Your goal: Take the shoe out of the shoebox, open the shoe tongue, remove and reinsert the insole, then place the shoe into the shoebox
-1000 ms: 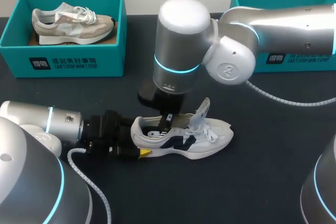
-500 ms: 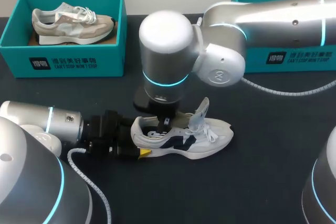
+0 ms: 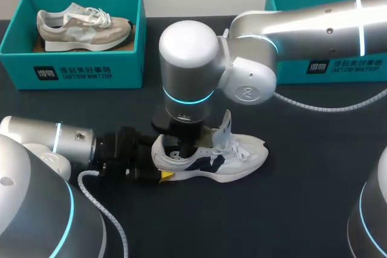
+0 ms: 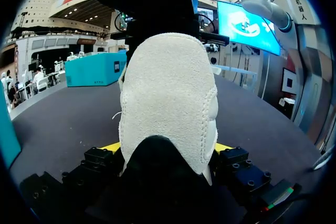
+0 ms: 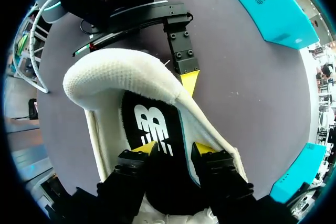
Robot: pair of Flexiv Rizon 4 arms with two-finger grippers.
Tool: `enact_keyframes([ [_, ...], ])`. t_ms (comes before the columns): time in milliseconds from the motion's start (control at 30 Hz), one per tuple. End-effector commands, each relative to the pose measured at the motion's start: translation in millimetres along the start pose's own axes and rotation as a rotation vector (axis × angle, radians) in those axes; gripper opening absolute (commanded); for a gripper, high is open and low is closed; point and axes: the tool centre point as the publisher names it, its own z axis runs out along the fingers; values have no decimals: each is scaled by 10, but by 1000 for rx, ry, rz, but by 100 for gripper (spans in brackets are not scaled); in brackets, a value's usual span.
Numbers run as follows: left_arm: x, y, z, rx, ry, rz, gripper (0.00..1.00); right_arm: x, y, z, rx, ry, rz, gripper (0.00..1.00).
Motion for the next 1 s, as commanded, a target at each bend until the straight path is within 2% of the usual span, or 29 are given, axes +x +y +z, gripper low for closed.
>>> enact_keyframes([
  [33, 0, 54, 34, -2, 1, 2, 0, -10, 29, 203, 0, 22, -2, 34],
  [100, 0, 54, 34, -2, 1, 2, 0, 25, 21, 236, 4, 34, -1, 25],
  [133, 0, 54, 34, -2, 1, 2, 0, 51, 14, 262, 10, 39, -2, 15],
  [167, 0, 54, 34, -2, 1, 2, 0, 63, 10, 269, 10, 41, 2, 11],
  [200, 0, 54, 34, -2, 1, 2, 0, 87, 5, 281, 5, 45, 9, 2],
  [233, 0, 54, 34, -2, 1, 2, 0, 110, 0, 295, 6, 48, 13, 0],
  [367, 0, 54, 34, -2, 1, 2, 0, 187, -21, 325, 8, 57, 32, 0],
  [467, 0, 54, 34, -2, 1, 2, 0, 187, -52, 262, 2, 38, 52, 0],
  [700, 0, 54, 34, -2, 1, 2, 0, 118, -98, -33, -23, -2, 53, 0],
  [1000, 0, 54, 34, -2, 1, 2, 0, 16, -158, -378, -15, -4, 1, 0],
])
